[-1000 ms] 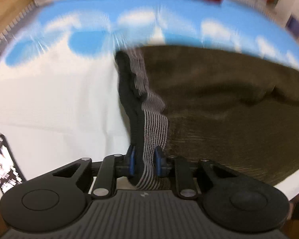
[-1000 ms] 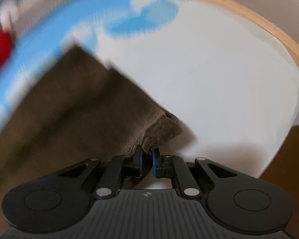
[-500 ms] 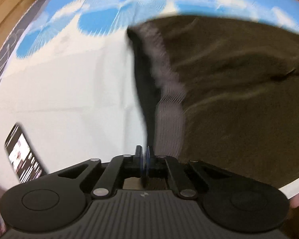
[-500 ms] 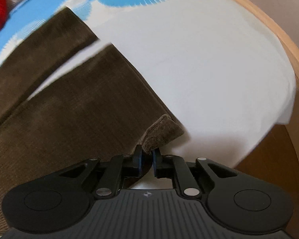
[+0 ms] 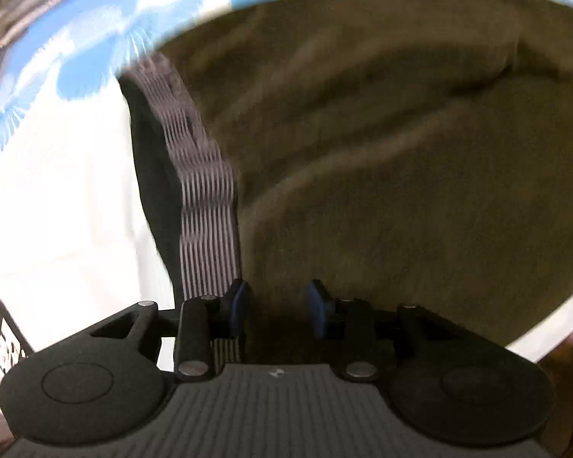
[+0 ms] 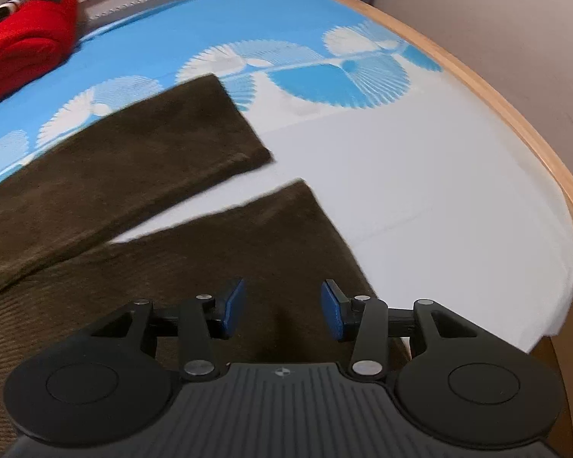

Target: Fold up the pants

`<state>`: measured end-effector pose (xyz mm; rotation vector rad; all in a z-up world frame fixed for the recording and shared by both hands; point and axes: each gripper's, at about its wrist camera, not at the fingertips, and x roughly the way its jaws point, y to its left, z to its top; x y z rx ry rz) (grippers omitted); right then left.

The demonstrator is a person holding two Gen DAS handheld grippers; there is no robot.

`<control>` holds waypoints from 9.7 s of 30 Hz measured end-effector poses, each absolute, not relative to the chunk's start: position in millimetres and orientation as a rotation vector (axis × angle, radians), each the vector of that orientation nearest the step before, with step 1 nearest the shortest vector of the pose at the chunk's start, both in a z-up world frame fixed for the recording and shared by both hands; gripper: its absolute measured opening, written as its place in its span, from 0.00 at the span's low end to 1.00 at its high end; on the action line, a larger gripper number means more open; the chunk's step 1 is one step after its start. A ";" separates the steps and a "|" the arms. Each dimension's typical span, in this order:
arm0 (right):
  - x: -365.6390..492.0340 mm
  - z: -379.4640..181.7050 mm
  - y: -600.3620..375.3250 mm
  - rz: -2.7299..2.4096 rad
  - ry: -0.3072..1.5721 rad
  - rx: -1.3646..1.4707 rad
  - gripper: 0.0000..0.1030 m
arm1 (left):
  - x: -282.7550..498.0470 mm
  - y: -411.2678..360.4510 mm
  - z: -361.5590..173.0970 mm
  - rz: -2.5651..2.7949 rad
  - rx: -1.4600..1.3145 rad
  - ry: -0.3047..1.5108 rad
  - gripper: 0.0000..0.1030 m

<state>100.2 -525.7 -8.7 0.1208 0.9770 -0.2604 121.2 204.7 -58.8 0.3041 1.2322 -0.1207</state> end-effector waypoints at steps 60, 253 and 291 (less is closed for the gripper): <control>174.4 68.1 -299.4 0.050 0.474 0.027 0.73 | 238.9 101.5 6.1 0.085 0.029 0.780 0.85; 195.1 -18.2 -433.3 -0.025 0.936 0.360 0.41 | 113.4 233.1 -54.3 0.206 -0.487 1.297 0.57; 91.2 -40.6 -480.9 0.204 1.280 0.175 0.10 | 87.6 253.1 -35.0 0.211 -0.271 1.248 0.19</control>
